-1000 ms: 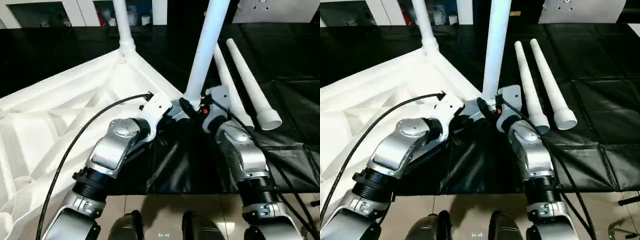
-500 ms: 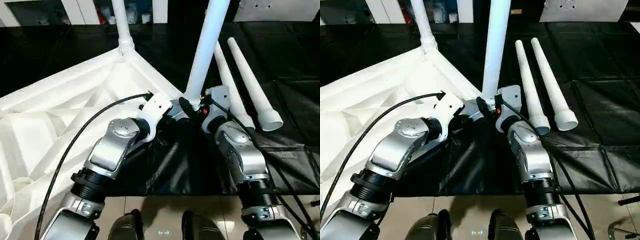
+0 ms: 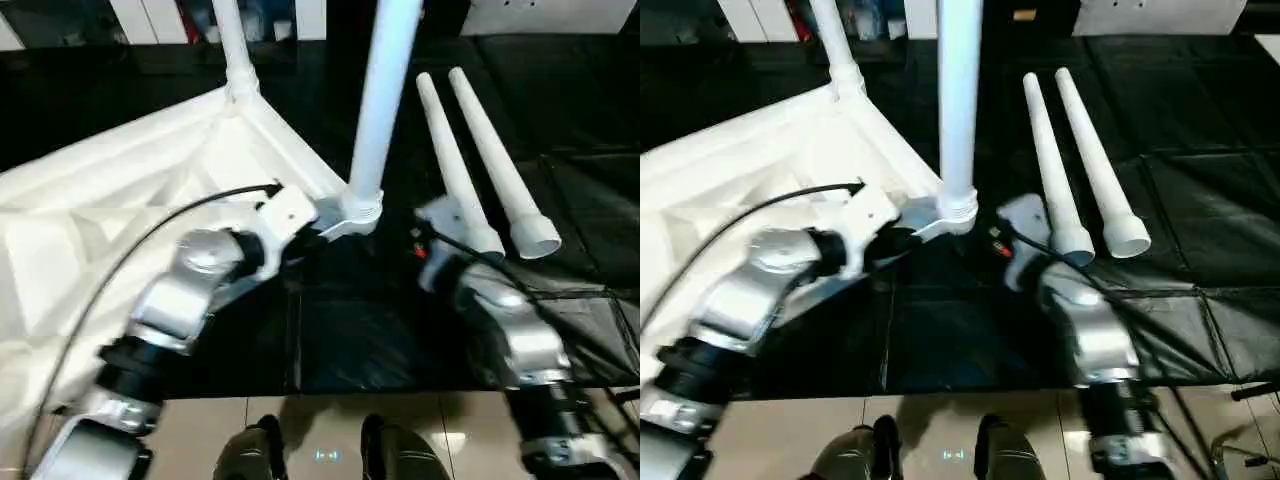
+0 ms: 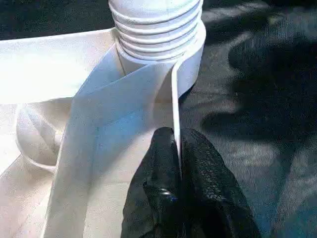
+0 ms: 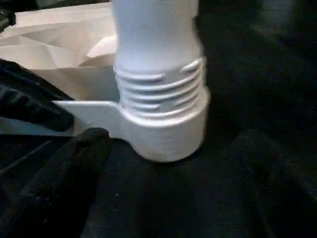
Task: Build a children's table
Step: Rotate leg to tighten
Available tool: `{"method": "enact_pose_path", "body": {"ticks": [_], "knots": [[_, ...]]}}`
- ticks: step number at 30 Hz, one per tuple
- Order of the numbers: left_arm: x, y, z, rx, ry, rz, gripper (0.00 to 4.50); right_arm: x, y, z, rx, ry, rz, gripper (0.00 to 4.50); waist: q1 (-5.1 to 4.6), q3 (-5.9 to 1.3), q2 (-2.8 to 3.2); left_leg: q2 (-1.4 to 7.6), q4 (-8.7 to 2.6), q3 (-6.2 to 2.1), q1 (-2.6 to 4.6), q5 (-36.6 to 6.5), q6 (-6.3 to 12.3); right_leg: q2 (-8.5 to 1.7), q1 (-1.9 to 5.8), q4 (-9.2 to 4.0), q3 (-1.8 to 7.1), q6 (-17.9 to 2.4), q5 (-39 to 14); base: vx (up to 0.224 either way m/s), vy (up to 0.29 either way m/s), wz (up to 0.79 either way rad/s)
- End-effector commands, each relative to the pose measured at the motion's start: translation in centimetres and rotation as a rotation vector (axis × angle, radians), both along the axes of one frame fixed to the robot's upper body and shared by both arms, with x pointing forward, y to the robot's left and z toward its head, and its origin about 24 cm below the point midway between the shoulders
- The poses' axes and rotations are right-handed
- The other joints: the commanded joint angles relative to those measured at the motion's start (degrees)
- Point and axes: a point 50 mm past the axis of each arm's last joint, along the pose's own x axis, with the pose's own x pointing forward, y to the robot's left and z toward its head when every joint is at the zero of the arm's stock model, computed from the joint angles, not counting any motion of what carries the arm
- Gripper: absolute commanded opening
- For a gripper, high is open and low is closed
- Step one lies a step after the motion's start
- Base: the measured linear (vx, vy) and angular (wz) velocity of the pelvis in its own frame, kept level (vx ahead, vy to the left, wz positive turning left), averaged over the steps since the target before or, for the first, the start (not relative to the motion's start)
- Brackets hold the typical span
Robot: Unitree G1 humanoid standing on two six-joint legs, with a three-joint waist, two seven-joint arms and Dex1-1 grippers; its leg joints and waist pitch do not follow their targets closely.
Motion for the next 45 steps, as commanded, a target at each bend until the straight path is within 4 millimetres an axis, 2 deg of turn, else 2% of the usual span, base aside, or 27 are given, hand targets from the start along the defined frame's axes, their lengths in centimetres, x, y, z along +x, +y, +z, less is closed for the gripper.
{"method": "enact_pose_path", "body": {"ticks": [1, 5, 7, 12, 16, 19, 22, 28, 36, 45], "knots": [[-0.6, 0.1, -0.1, -0.001, -0.013, -0.099, 0.0, -0.1, -0.6, 1.2, -0.013, -0.056, 0.07, 4.48, 0.18, -5.17, -0.8, 3.38, -2.46, -1.49, 1.16, -2.7, 10.7, -5.15, 4.4, -2.87, 3.26, -15.2, -1.0, 0.0, 0.0, 0.0], [-0.9, 0.8, -0.4, 0.023, 0.001, -0.155, 0.0, -0.1, -1.4, 1.9, -0.083, -0.079, 0.154, 4.48, 0.45, -4.85, -0.8, 3.55, -2.52, -1.32, 1.53, -5.0, 10.02, -5.07, 4.13, -3.25, 3.3, -14.6, -6.0, 0.0, 0.0, 0.0], [-1.3, 1.6, -0.5, 0.066, 0.007, -0.248, 0.0, -0.4, -1.8, 2.5, -0.1, -0.064, 0.264, 4.48, 0.67, -4.84, -0.89, 3.57, -2.63, -1.43, 1.56, -6.5, 9.42, -5.21, 4.24, -3.56, 3.29, -13.9, -9.3, 0.0, 0.0, 0.0], [-1.8, 2.3, -0.3, 0.103, 0.014, -0.373, 0.0, -0.9, -1.6, 2.8, -0.192, -0.021, 0.472, 4.48, 1.1, -5.21, -0.81, 3.78, -2.45, -1.39, 1.74, -4.7, 9.92, -4.95, 4.12, -2.91, 3.17, -15.0, -5.8, 0.0, 0.0, 0.0], [-2.1, 2.2, -0.3, 0.129, 0.025, -0.456, 0.0, -0.8, -0.9, 2.9, -0.212, -0.008, 0.572, 4.48, 1.35, -5.34, -0.87, 3.95, -2.29, -1.26, 1.74, -4.0, 10.42, -5.14, 4.05, -2.68, 3.31, -15.7, -4.7, 0.0, 0.0, 0.0], [-2.4, 1.9, -0.3, 0.139, 0.028, -0.499, 0.0, -0.6, -0.4, 3.0, -0.213, -0.002, 0.604, 4.48, 1.69, -5.44, -0.91, 3.98, -2.22, -1.25, 1.76, -3.4, 10.46, -5.15, 4.01, -2.53, 3.3, -16.1, -4.4, 0.0, 0.0, 0.0], [-2.4, 1.8, -0.3, 0.141, 0.024, -0.515, 0.0, -0.5, -0.1, 2.9, -0.213, 0.001, 0.615, 4.15, 2.17, -5.55, -1.04, 3.97, -2.13, -1.18, 1.78, -3.1, 10.21, -5.12, 3.98, -2.4, 3.34, -16.1, -4.5, 0.0, 0.0, 0.0], [-2.4, 1.5, -0.3, 0.144, 0.01, -0.539, 0.0, -0.2, 0.6, 2.8, -0.203, 0.011, 0.642, 3.66, 2.19, -5.63, -1.15, 3.91, -2.07, -1.23, 1.69, -4.2, 9.21, -5.16, 4.04, -2.54, 3.32, -15.5, -7.0, 0.0, 0.0, 0.0], [-2.4, 1.6, -0.4, 0.146, 0.01, -0.542, 0.0, -0.1, 0.6, 2.8, -0.209, 0.015, 0.652, 2.86, 2.23, -5.89, -1.18, 3.83, -1.88, -1.21, 1.63, -3.5, 9.39, -5.08, 4.11, -2.3, 3.31, -15.7, -5.8, 0.0, 0.0, 0.0], [-2.1, 1.7, -0.4, 0.126, 0.01, -0.494, 0.0, -0.5, 0.8, 2.1, -0.181, 0.041, 0.648, 2.72, 2.26, -5.69, -1.08, 3.84, -1.91, -1.25, 1.67, -5.7, 8.13, -5.08, 3.95, -2.65, 3.35, -15.1, -9.5, 0.0, 0.0, 0.0]]}}
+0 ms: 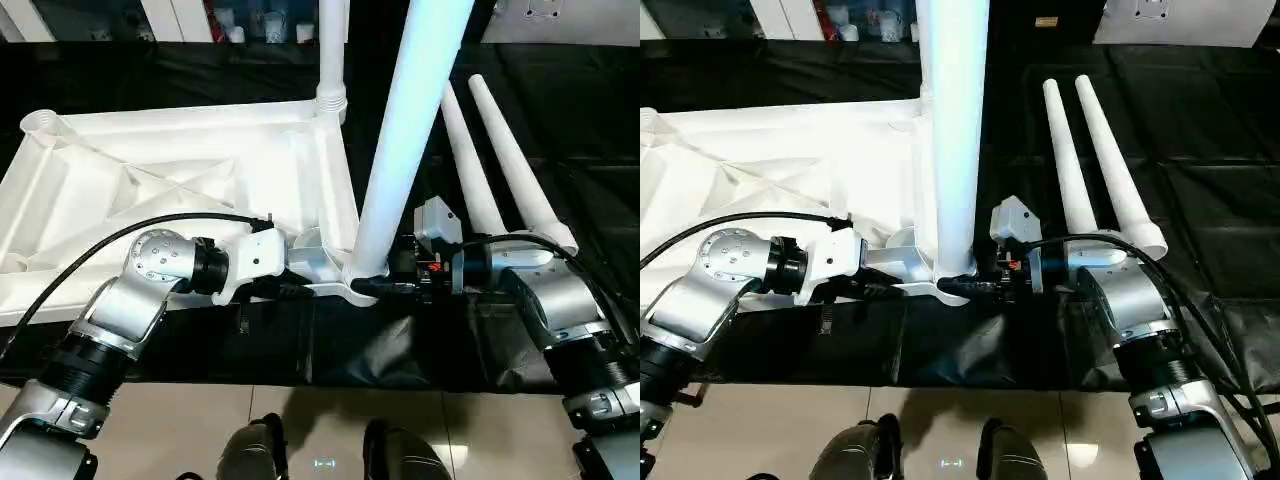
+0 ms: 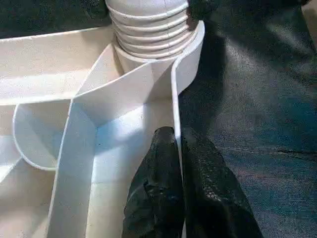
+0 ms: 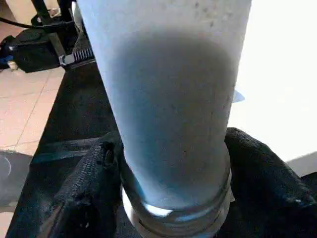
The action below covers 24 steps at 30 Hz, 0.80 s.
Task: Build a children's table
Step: Rotate leg to tighten
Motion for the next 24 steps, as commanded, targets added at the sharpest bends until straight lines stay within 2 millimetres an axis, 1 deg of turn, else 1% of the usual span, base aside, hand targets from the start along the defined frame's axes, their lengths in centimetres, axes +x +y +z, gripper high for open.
{"method": "enact_pose_path", "body": {"ticks": [1, 2, 3, 4, 5, 6, 7, 8, 9, 10, 11, 12, 13, 14, 15, 17, 18, 19, 22, 23, 24], "knots": [[0.5, -0.9, 0.6, -0.028, -0.018, 0.065, 0.0, -0.3, 0.8, -1.5, -0.015, 0.035, -0.095, 2.72, -0.17, -5.46, -0.85, 3.69, -3.18, -1.28, 1.68, -6.1, 7.51, -5.01, 3.65, -3.67, 3.42, -14.8, -10.4, 0.0, 0.0, 0.0], [0.8, -1.0, 0.7, -0.047, -0.019, 0.102, 0.0, -0.3, 1.0, -1.9, -0.017, 0.034, -0.131, 2.72, -0.3, -5.39, -0.87, 3.75, -3.27, -1.27, 1.7, -6.6, 7.14, -5.0, 3.56, -3.73, 3.44, -14.9, -11.2, 0.0, 0.0, 0.0], [1.0, -1.3, 0.9, -0.073, -0.018, 0.143, 0.0, -0.3, 1.3, -2.3, -0.011, 0.032, -0.171, 2.72, -0.4, -5.27, -0.99, 3.64, -3.36, -1.3, 1.81, -8.2, 6.09, -5.17, 3.61, -4.14, 3.45, -14.3, -14.1, 0.0, 0.0, 0.0], [1.4, -1.6, 1.2, -0.108, -0.014, 0.197, 0.0, -0.2, 1.7, -2.8, 0.002, 0.03, -0.228, 2.72, -0.48, -5.23, -1.0, 3.58, -3.38, -1.34, 1.76, -8.7, 5.55, -5.32, 3.59, -4.23, 3.47, -14.1, -15.5, 0.0, 0.0, 0.0], [1.4, -1.6, 1.2, -0.111, -0.013, 0.201, 0.0, -0.2, 1.8, -2.8, 0.004, 0.03, -0.232, 2.72, -0.5, -5.07, -1.06, 3.44, -3.48, -1.46, 1.94, -10.5, 4.23, -5.36, 3.53, -4.72, 3.37, -12.9, -19.4, 0.0, 0.0, 0.0], [1.5, -1.8, 1.3, -0.121, -0.014, 0.221, 0.0, -0.2, 2.0, -3.0, 0.011, 0.034, -0.253, 2.72, -0.59, -4.97, -1.16, 3.35, -3.53, -1.51, 1.94, -11.1, 3.82, -5.42, 3.54, -4.91, 3.35, -12.3, -21.1, 0.0, 0.0, 0.0], [1.7, -2.1, 1.5, -0.133, -0.024, 0.252, 0.0, -0.2, 2.3, -3.2, 0.025, 0.048, -0.285, 2.72, -0.89, -4.62, -1.02, 3.3, -3.82, -1.67, 1.9, -12.3, 3.11, -5.31, 3.48, -5.31, 3.38, -10.6, -23.7, 0.0, 0.0, 0.0], [2.2, -2.9, 1.8, -0.167, -0.024, 0.326, 0.0, 0.0, 3.2, -3.5, 0.058, 0.071, -0.363, 2.72, -0.93, -4.66, -1.02, 3.32, -3.77, -1.69, 2.1, -12.8, 3.02, -5.34, 3.35, -5.34, 3.43, -10.4, -24.0, 0.0, 0.0, 0.0], [2.5, -3.5, 2.0, -0.189, -0.022, 0.379, 0.0, 0.2, 3.8, -3.7, 0.081, 0.089, -0.42, 2.72, -1.36, -4.38, -0.76, 3.5, -3.97, -1.66, 2.07, -13.0, 2.47, -5.19, 3.17, -5.25, 3.54, -10.9, -23.7, 0.0, 0.0, 0.0], [2.8, -4.2, 2.3, -0.214, -0.029, 0.435, 0.0, 0.3, 4.5, -3.9, 0.106, 0.121, -0.475, 2.72, -1.44, -4.23, -0.99, 3.39, -3.97, -1.7, 2.18, -13.9, 2.48, -5.16, 2.92, -5.59, 3.49, -10.7, -24.9, 0.0, 0.0, 0.0], [2.9, -4.3, 2.3, -0.218, -0.03, 0.442, 0.0, 0.4, 4.7, -3.9, 0.111, 0.125, -0.483, 2.72, -1.56, -4.36, -1.09, 3.17, -3.87, -1.88, 2.19, -14.3, 1.97, -5.39, 3.18, -5.66, 3.37, -10.2, -26.7, 0.0, 0.0, 0.0], [3.2, -5.7, 2.7, -0.248, -0.036, 0.506, 0.0, 0.7, 6.0, -4.1, 0.142, 0.157, -0.561, 2.71, -1.82, -4.29, -1.1, 3.14, -3.95, -1.88, 1.98, -13.7, 1.82, -5.39, 3.27, -5.63, 3.41, -9.8, -26.6, 0.0, 0.0, 0.0], [3.4, -6.4, 3.0, -0.266, -0.042, 0.541, 0.0, 0.8, 6.7, -4.1, 0.156, 0.177, -0.599, 2.71, -1.79, -4.23, -0.99, 3.16, -4.01, -2.02, 2.01, -14.0, 1.79, -5.37, 3.13, -5.77, 3.3, -9.6, -27.2, 0.0, 0.0, 0.0], [3.5, -7.2, 3.1, -0.289, -0.036, 0.572, 0.0, 0.9, 7.4, -4.2, 0.171, 0.192, -0.629, 2.71, -1.95, -4.34, -0.99, 3.13, -3.93, -1.91, 2.15, -14.2, 1.7, -5.34, 3.05, -5.87, 3.37, -9.2, -27.0, 0.0, 0.0, 0.0], [3.6, -8.1, 3.4, -0.315, -0.031, 0.613, 0.0, 0.9, 8.1, -4.3, 0.184, 0.208, -0.667, 2.71, -1.86, -4.41, -1.07, 3.05, -3.92, -1.91, 2.11, -13.7, 1.93, -5.38, 3.11, -5.95, 3.33, -9.2, -26.0, 0.0, 0.0, 0.0], [3.6, -9.1, 3.7, -0.339, -0.04, 0.648, 0.0, 1.0, 8.8, -4.4, 0.19, 0.214, -0.703, 2.71, -1.81, -4.42, -1.03, 3.04, -3.92, -1.79, 2.09, -13.2, 2.42, -5.29, 3.04, -5.97, 3.37, -9.4, -24.3, 0.0, 0.0, 0.0], [3.6, -9.5, 3.7, -0.344, -0.041, 0.657, 0.0, 1.0, 9.0, -4.5, 0.191, 0.214, -0.714, 2.71, -1.75, -4.52, -1.03, 3.05, -3.97, -1.87, 1.95, -12.6, 2.81, -5.29, 3.24, -5.81, 3.32, -9.4, -22.9, 0.0, 0.0, 0.0], [3.6, -9.8, 3.9, -0.347, -0.048, 0.663, 0.0, 1.1, 9.1, -4.5, 0.187, 0.213, -0.73, 2.71, -1.8, -4.58, -0.91, 3.1, -4.01, -1.81, 1.91, -12.0, 3.22, -5.21, 3.28, -5.67, 3.31, -9.6, -21.1, 0.0, 0.0, 0.0], [3.3, -10.4, 4.2, -0.344, -0.064, 0.654, 0.0, 1.3, 8.9, -4.6, 0.2, 0.238, -0.809, 2.71, -1.79, -4.78, -0.94, 3.12, -4.01, -1.74, 1.73, -10.2, 4.27, -5.2, 3.54, -5.42, 3.3, -10.4, -17.1, 0.0, 0.0, 0.0], [3.2, -10.5, 4.3, -0.34, -0.063, 0.64, 0.0, 1.3, 8.7, -4.7, 0.204, 0.242, -0.831, 2.71, -1.7, -4.8, -0.65, 3.19, -4.05, -1.74, 1.86, -9.7, 4.67, -5.19, 3.49, -5.35, 3.25, -10.8, -15.7, 0.0, 0.0, 0.0], [3.1, -10.5, 4.3, -0.337, -0.063, 0.632, 0.0, 1.4, 8.5, -4.7, 0.205, 0.241, -0.843, 2.71, -1.77, -4.83, -0.75, 3.13, -4.06, -1.69, 1.79, -9.5, 4.9, -5.16, 3.59, -5.39, 3.21, -10.9, -15.1, 0.0, 0.0, 0.0]]}}
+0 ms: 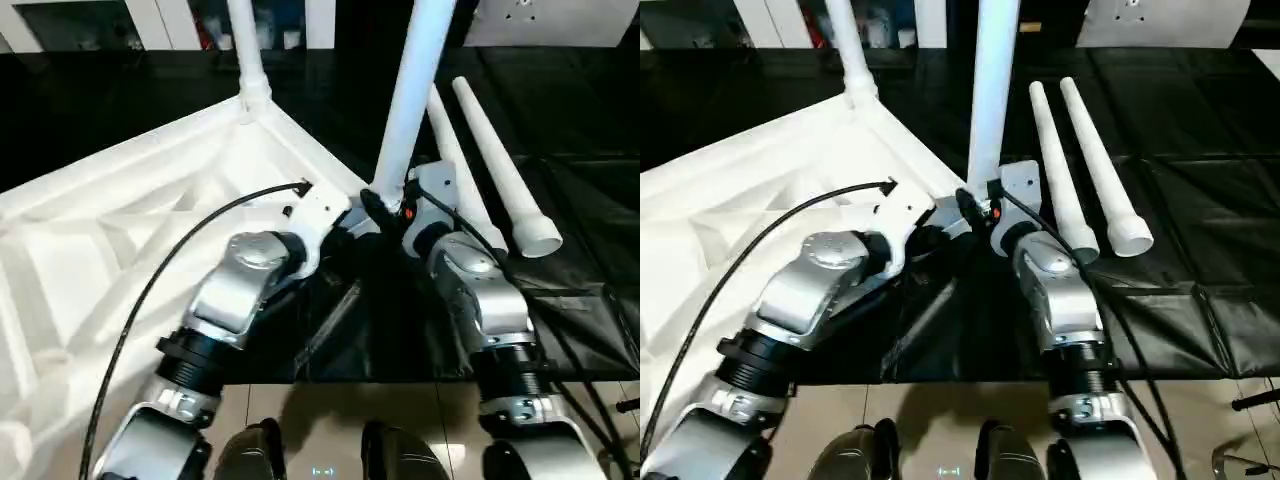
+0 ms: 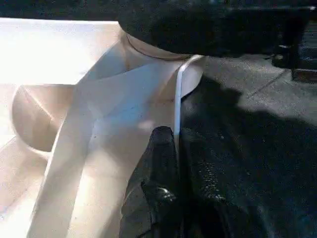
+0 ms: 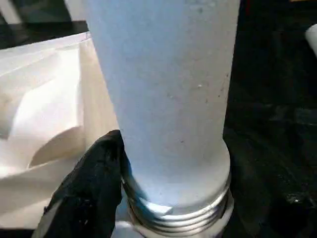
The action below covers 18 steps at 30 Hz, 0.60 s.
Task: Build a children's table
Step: Rotate leg to tighten
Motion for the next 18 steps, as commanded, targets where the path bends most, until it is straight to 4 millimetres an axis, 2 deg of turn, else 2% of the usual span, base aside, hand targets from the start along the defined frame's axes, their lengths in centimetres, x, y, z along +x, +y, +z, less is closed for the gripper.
{"method": "enact_pose_path", "body": {"ticks": [1, 5, 6, 9, 10, 11, 12, 16, 18], "knots": [[0.3, -2.1, 4.0, -0.071, -0.171, -0.007, 0.0, -2.1, 4.7, -3.8, 0.054, 0.199, 0.183, 2.71, -0.04, -4.67, -0.57, 3.27, -3.77, -1.69, 1.33, -9.4, 5.39, -5.12, 2.83, -4.5, 3.2, -11.1, -14.6, 0.0, 0.0, 0.0], [0.3, -1.6, 3.8, -0.054, -0.168, 0.004, 0.0, -2.0, 4.4, -3.6, 0.057, 0.189, 0.16, 2.71, -0.05, -4.47, -0.53, 3.29, -3.92, -1.72, 1.37, -10.8, 4.94, -5.22, 2.85, -4.75, 3.16, -10.6, -16.8, 0.0, 0.0, 0.0], [0.4, -1.5, 3.8, -0.051, -0.166, 0.007, 0.0, -1.9, 4.4, -3.6, 0.062, 0.183, 0.155, 3.26, -0.06, -4.38, -0.44, 3.31, -4.0, -1.76, 1.39, -11.5, 4.55, -5.26, 2.81, -4.88, 3.16, -10.3, -18.1, 0.0, 0.0, 0.0], [0.4, -0.9, 3.5, -0.037, -0.162, 0.001, 0.0, -1.6, 4.2, -3.1, 0.08, 0.16, 0.151, 3.47, -0.09, -4.31, -0.28, 3.45, -4.2, -1.87, 1.44, -12.7, 3.8, -5.3, 2.66, -4.9, 3.22, -10.1, -18.7, 0.0, 0.0, 0.0], [0.4, -0.7, 3.5, -0.032, -0.163, -0.007, 0.0, -1.5, 4.1, -2.9, 0.083, 0.152, 0.146, 3.61, -0.18, -4.25, -0.39, 3.42, -4.29, -1.97, 1.26, -12.9, 3.7, -5.34, 2.79, -4.82, 3.19, -10.1, -18.8, 0.0, 0.0, 0.0], [0.4, -0.4, 3.3, -0.028, -0.161, -0.011, 0.0, -1.4, 3.9, -2.7, 0.084, 0.142, 0.145, 3.61, -0.3, -4.36, -0.36, 3.45, -4.31, -1.95, 1.43, -13.1, 3.39, -5.33, 2.76, -4.9, 3.21, -9.9, -18.8, 0.0, 0.0, 0.0], [0.4, -0.2, 3.2, -0.038, -0.16, -0.028, 0.0, -1.3, 3.5, -2.6, 0.074, 0.126, 0.147, 3.86, -0.35, -4.32, -0.39, 3.39, -4.27, -1.94, 1.36, -13.0, 3.46, -5.41, 2.77, -4.92, 3.27, -10.0, -18.6, 0.0, 0.0, 0.0], [0.3, 0.8, 2.8, -0.029, -0.159, -0.075, 0.0, -1.2, 2.3, -1.9, 0.04, 0.06, 0.182, 4.14, -0.36, -4.51, -0.42, 3.32, -4.11, -1.83, 1.15, -11.4, 4.15, -5.49, 3.01, -4.77, 3.32, -10.3, -16.5, 0.0, 0.0, 0.0], [0.4, 1.7, 2.4, -0.013, -0.147, -0.084, 0.0, -1.5, 1.2, -1.6, 0.016, 0.01, 0.232, 4.35, -0.33, -4.76, -0.44, 3.28, -3.87, -1.67, 0.98, -8.4, 5.54, -5.28, 3.14, -4.25, 3.35, -11.3, -11.7, 0.0, 0.0, 0.0]]}}
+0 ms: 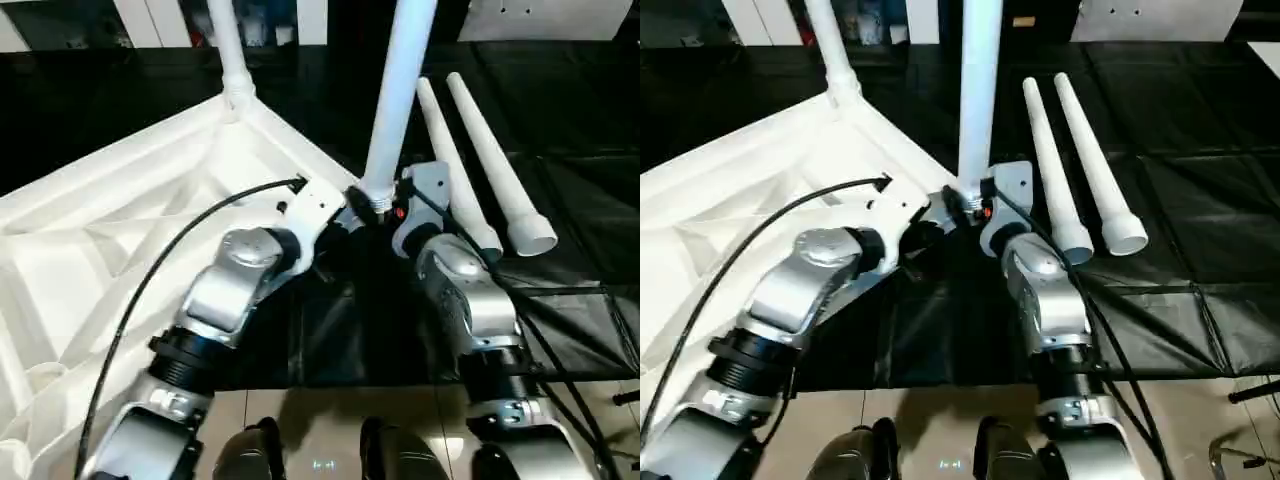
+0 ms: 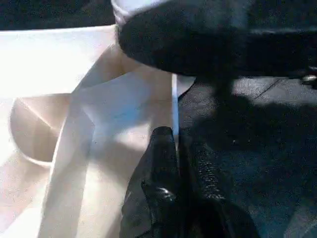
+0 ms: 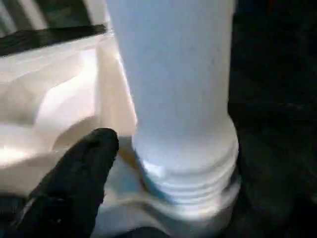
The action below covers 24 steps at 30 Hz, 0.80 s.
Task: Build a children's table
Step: Rotate leg to tighten
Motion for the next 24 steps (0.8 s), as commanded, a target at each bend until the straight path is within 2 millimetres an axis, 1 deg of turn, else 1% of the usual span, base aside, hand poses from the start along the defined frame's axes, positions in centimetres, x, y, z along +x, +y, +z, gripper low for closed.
{"method": "enact_pose_path", "body": {"ticks": [1, 2, 3, 4, 6, 7, 8, 9, 10, 11, 12, 14, 15, 16, 17, 18, 19, 20, 22, 24], "knots": [[0.2, -0.2, 2.0, -0.055, -0.101, -0.045, 0.0, -0.8, 1.1, -1.2, -0.004, 0.037, 0.107, 4.39, 0.17, -4.83, -0.5, 3.19, -3.24, -1.64, 0.99, -7.9, 6.04, -5.28, 3.65, -4.1, 3.39, -11.6, -10.7, 0.0, 0.0, 0.0], [0.1, 0.6, 1.8, -0.033, -0.099, -0.072, 0.0, -1.1, -0.3, -0.7, -0.04, -0.002, 0.149, 4.45, 0.31, -5.17, -0.52, 3.13, -3.02, -1.65, 0.83, -6.0, 6.85, -5.31, 3.9, -3.75, 3.34, -12.2, -8.0, 0.0, 0.0, 0.0], [0.1, 1.2, 1.7, -0.018, -0.105, -0.097, 0.0, -1.3, -1.1, -0.4, -0.067, -0.023, 0.185, 4.45, 0.34, -5.34, -0.45, 3.15, -2.86, -1.62, 0.76, -4.1, 7.87, -5.12, 3.95, -3.27, 3.33, -13.0, -4.4, 0.0, 0.0, 0.0], [0.0, 1.6, 1.6, -0.008, -0.104, -0.115, 0.0, -1.5, -1.7, -0.1, -0.085, -0.04, 0.216, 4.45, 0.41, -5.31, -0.39, 3.15, -2.71, -1.58, 0.69, -3.2, 9.11, -5.0, 3.95, -3.01, 3.29, -13.5, -1.8, 0.0, 0.0, 0.0], [-0.1, 2.1, 1.4, 0.012, -0.099, -0.136, 0.0, -1.6, -2.6, 0.3, -0.109, -0.058, 0.248, 4.45, 0.47, -5.41, -0.35, 3.28, -2.58, -1.52, 0.8, -2.6, 10.27, -4.94, 3.88, -2.78, 3.21, -14.5, 0.1, 0.0, 0.0, 0.0], [-0.1, 2.2, 1.3, 0.019, -0.1, -0.145, 0.0, -1.6, -2.9, 0.4, -0.116, -0.062, 0.256, 4.45, 0.51, -5.35, -0.31, 3.29, -2.58, -1.55, 0.8, -2.7, 10.58, -4.95, 3.86, -2.86, 3.17, -14.7, 0.0, 0.0, 0.0, 0.0], [-0.2, 2.5, 1.2, 0.029, -0.101, -0.159, 0.0, -1.6, -3.2, 0.6, -0.126, -0.068, 0.269, 4.45, 0.47, -5.35, -0.32, 3.42, -2.56, -1.49, 0.82, -2.7, 10.73, -5.0, 3.82, -2.8, 3.18, -15.2, -0.2, 0.0, 0.0, 0.0], [-0.3, 2.8, 1.0, 0.035, -0.096, -0.189, 0.0, -1.6, -3.8, 1.0, -0.14, -0.082, 0.302, 4.45, 0.59, -5.33, -0.24, 3.53, -2.53, -1.46, 0.98, -3.1, 10.73, -4.98, 3.68, -2.93, 3.16, -15.4, -1.1, 0.0, 0.0, 0.0], [-0.4, 3.0, 0.9, 0.048, -0.099, -0.218, 0.0, -1.7, -4.2, 1.2, -0.154, -0.091, 0.325, 4.45, 0.78, -5.41, -0.24, 3.61, -2.49, -1.53, 1.02, -3.2, 10.78, -5.03, 3.73, -2.82, 3.14, -15.5, -1.3, 0.0, 0.0, 0.0], [-0.5, 3.1, 0.9, 0.054, -0.101, -0.232, 0.0, -1.7, -4.4, 1.3, -0.161, -0.095, 0.335, 4.45, 0.74, -5.34, -0.25, 3.69, -2.52, -1.48, 0.97, -3.1, 10.86, -4.97, 3.64, -2.79, 3.17, -15.6, -1.2, 0.0, 0.0, 0.0], [-0.9, 3.5, 0.7, 0.073, -0.099, -0.292, 0.0, -1.8, -5.1, 1.8, -0.19, -0.109, 0.384, 4.45, 0.88, -5.3, -0.29, 3.67, -2.51, -1.55, 1.0, -3.6, 10.9, -4.97, 3.61, -2.92, 3.07, -15.6, -2.1, 0.0, 0.0, 0.0], [-1.2, 4.1, 0.5, 0.089, -0.099, -0.354, 0.0, -1.7, -5.8, 2.1, -0.235, -0.119, 0.42, 4.45, 0.91, -5.24, -0.23, 3.73, -2.59, -1.47, 1.07, -4.4, 10.3, -5.04, 3.62, -2.91, 3.14, -15.5, -3.2, 0.0, 0.0, 0.0], [-1.3, 4.3, 0.5, 0.1, -0.094, -0.382, 0.0, -1.7, -5.9, 2.2, -0.25, -0.114, 0.457, 4.45, 0.99, -5.25, -0.3, 3.77, -2.62, -1.47, 1.2, -4.8, 10.2, -5.04, 3.49, -3.03, 3.12, -15.5, -3.9, 0.0, 0.0, 0.0], [-1.4, 4.5, 0.4, 0.109, -0.091, -0.403, 0.0, -1.8, -6.0, 2.3, -0.26, -0.108, 0.485, 4.45, 1.04, -5.23, -0.29, 3.72, -2.61, -1.37, 1.18, -5.3, 9.9, -5.04, 3.56, -2.97, 3.18, -15.5, -4.5, 0.0, 0.0, 0.0], [-1.6, 4.7, 0.4, 0.12, -0.087, -0.427, 0.0, -1.9, -6.1, 2.4, -0.274, -0.106, 0.521, 4.45, 1.15, -5.13, -0.27, 3.81, -2.67, -1.37, 1.2, -5.6, 9.7, -4.99, 3.46, -3.01, 3.2, -15.5, -5.0, 0.0, 0.0, 0.0], [-1.6, 4.7, 0.3, 0.124, -0.086, -0.435, 0.0, -2.0, -6.1, 2.4, -0.278, -0.105, 0.532, 4.45, 1.32, -5.22, -0.23, 3.82, -2.61, -1.38, 1.24, -5.7, 9.57, -5.1, 3.48, -2.99, 3.17, -15.5, -5.4, 0.0, 0.0, 0.0], [-1.8, 5.0, 0.3, 0.138, -0.077, -0.468, 0.0, -2.3, -6.1, 2.4, -0.296, -0.087, 0.592, 4.45, 1.43, -5.2, -0.23, 3.88, -2.63, -1.42, 1.23, -5.7, 9.56, -5.09, 3.46, -2.97, 3.19, -15.6, -5.4, 0.0, 0.0, 0.0], [-1.9, 5.2, 0.3, 0.144, -0.073, -0.49, 0.0, -2.4, -6.1, 2.3, -0.314, -0.08, 0.624, 4.45, 1.44, -5.29, -0.5, 3.89, -2.63, -1.4, 1.2, -5.6, 9.62, -5.05, 3.54, -2.96, 3.15, -15.5, -5.3, 0.0, 0.0, 0.0], [-2.2, 5.4, 0.3, 0.15, -0.059, -0.531, 0.0, -2.5, -6.0, 2.3, -0.341, -0.059, 0.683, 4.45, 1.77, -5.39, -0.37, 3.94, -2.53, -1.33, 1.24, -5.0, 9.66, -5.06, 3.45, -2.74, 3.2, -15.7, -4.8, 0.0, 0.0, 0.0], [-2.3, 5.5, 0.3, 0.154, -0.05, -0.571, 0.0, -2.7, -5.6, 2.3, -0.344, -0.042, 0.747, 4.45, 1.98, -5.4, -0.43, 3.98, -2.49, -1.34, 1.24, -4.8, 9.89, -5.04, 3.39, -2.7, 3.17, -15.9, -4.7, 0.0, 0.0, 0.0]]}}
